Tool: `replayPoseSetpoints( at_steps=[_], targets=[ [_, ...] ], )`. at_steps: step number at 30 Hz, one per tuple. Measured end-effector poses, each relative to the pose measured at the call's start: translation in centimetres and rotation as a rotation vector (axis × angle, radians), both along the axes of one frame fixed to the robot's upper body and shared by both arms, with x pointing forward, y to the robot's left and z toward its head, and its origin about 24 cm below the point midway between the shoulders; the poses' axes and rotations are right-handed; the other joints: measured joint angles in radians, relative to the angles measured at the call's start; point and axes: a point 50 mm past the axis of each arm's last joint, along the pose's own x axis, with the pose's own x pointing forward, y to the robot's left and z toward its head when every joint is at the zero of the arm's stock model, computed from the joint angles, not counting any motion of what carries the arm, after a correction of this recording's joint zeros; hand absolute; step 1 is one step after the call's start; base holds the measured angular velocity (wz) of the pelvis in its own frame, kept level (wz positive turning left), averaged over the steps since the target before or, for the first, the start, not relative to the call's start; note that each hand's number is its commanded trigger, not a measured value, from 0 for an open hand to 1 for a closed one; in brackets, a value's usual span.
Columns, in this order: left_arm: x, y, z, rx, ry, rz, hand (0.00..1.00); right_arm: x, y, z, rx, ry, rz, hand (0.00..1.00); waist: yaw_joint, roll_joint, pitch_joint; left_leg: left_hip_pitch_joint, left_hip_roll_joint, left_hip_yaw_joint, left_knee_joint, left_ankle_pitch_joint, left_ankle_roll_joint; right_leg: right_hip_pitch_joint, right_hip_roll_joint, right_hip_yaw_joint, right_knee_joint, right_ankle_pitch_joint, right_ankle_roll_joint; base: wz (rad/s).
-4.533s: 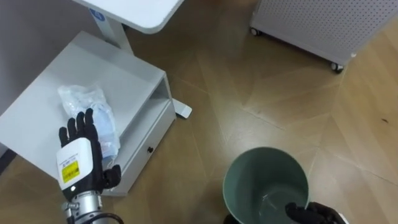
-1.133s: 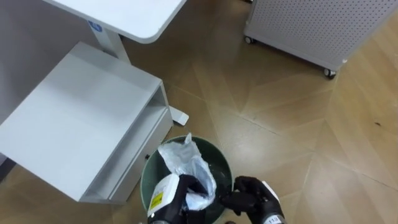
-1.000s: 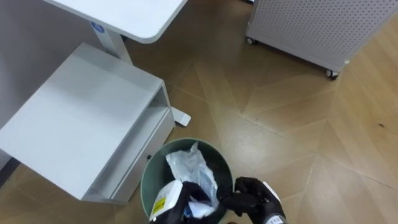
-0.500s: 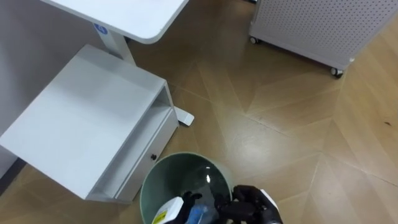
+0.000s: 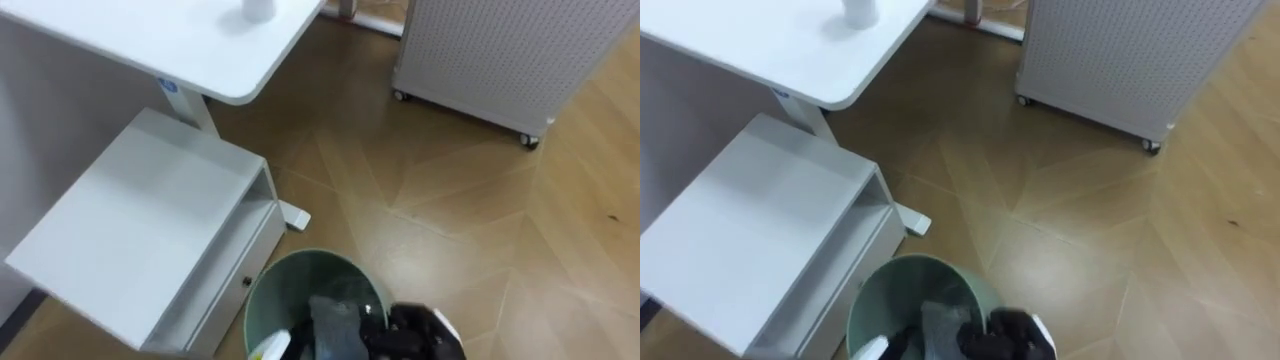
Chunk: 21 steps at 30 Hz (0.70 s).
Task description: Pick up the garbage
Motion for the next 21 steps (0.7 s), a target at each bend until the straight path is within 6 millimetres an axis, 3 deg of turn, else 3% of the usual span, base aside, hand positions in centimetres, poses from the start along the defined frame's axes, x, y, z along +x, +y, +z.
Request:
replayPoseSetpoints(
  at_steps=[9,13,17,21],
  targets=[
    [-1.3,0.4,0.5,-0.109,-0.058,-0.022,0.00,-3.8,-4.1,-2.4,-0.029,0.106,-0.154,1.00,-0.003,-0.005,-0.0040,0.171,0.001,-0.003,-0.120,0.009,-0.008,0.177,0.040,-0.012,-0.119,0.008,0.014,-0.03],
    [-2.5,1.7,0.8,-0.141,-0.100,0.005,0.00,-6.3,-5.7,-3.4,-0.049,0.149,-0.217,1.00,-0.003,0.000,-0.0267,0.271,0.005,-0.001,-0.175,0.012,-0.012,0.283,0.060,-0.020,-0.199,0.015,0.026,-0.04],
    [-2.7,4.1,2.2,-0.142,-0.187,0.081,0.00,-8.8,-7.5,-4.2,-0.095,0.203,-0.287,1.00,-0.004,0.002,-0.0340,0.376,0.004,-0.004,-0.244,0.015,-0.014,0.385,0.072,-0.017,-0.260,0.022,0.038,-0.02],
    [-3.2,5.1,3.1,-0.171,-0.259,0.179,0.00,-10.8,-8.8,-4.6,-0.133,0.248,-0.329,1.00,-0.002,0.003,-0.0427,0.467,0.000,0.000,-0.305,0.020,-0.013,0.460,0.075,-0.014,-0.289,0.022,0.046,-0.06]
  ],
)
